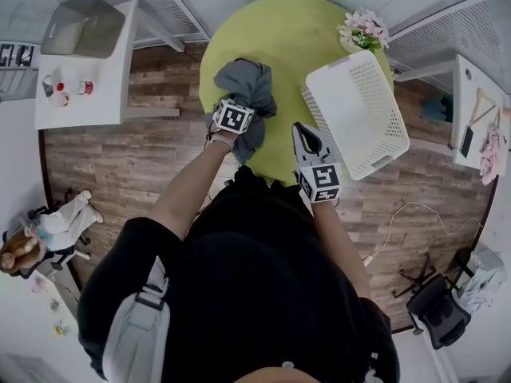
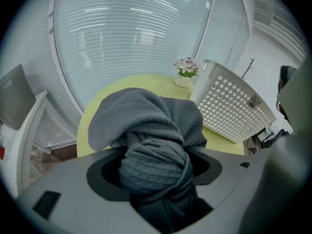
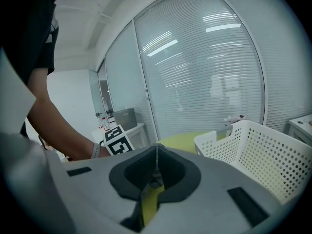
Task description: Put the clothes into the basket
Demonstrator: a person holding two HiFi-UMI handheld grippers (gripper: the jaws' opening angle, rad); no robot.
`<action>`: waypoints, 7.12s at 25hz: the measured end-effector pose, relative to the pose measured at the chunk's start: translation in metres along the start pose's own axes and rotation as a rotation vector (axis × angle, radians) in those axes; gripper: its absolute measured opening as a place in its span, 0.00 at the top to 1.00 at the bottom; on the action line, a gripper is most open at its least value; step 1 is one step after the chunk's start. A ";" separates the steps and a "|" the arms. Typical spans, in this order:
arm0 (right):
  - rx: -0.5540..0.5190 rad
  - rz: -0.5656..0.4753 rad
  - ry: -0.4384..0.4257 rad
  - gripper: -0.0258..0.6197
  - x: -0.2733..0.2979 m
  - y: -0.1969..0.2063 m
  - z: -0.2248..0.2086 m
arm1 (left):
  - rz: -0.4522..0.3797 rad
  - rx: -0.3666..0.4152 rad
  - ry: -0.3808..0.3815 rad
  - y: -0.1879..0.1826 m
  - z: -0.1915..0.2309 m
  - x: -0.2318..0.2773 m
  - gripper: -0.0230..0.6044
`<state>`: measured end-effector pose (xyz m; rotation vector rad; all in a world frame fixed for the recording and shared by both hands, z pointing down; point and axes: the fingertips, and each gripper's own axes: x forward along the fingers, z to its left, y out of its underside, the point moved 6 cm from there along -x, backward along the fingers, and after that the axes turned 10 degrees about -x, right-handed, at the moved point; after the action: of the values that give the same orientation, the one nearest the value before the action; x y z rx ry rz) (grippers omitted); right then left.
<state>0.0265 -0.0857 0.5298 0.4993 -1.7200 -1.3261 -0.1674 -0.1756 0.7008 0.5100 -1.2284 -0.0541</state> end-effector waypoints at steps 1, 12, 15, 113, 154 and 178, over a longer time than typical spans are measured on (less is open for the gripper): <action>0.000 -0.002 -0.003 0.92 0.000 -0.001 0.004 | -0.002 0.031 0.001 0.002 0.002 -0.008 0.43; 0.000 -0.038 -0.006 0.92 0.002 -0.015 0.044 | 0.039 0.309 0.091 0.004 0.013 -0.101 0.43; -0.006 -0.054 0.008 0.92 0.001 -0.021 0.050 | 0.055 0.375 0.134 -0.001 0.009 -0.118 0.43; 0.200 -0.126 0.545 0.92 -0.180 0.054 -0.183 | 0.542 1.992 0.678 -0.063 -0.354 0.099 0.41; 0.076 -0.197 0.396 0.92 -0.156 -0.013 -0.145 | -0.278 1.277 0.812 -0.140 -0.332 -0.119 0.34; -0.088 -0.295 -0.034 0.92 -0.094 -0.096 -0.028 | -0.827 0.483 0.581 -0.075 -0.202 -0.244 0.95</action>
<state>0.0808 -0.0641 0.4057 0.7029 -1.6517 -1.6191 -0.0518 -0.0972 0.4063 1.3306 -0.3892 -0.2920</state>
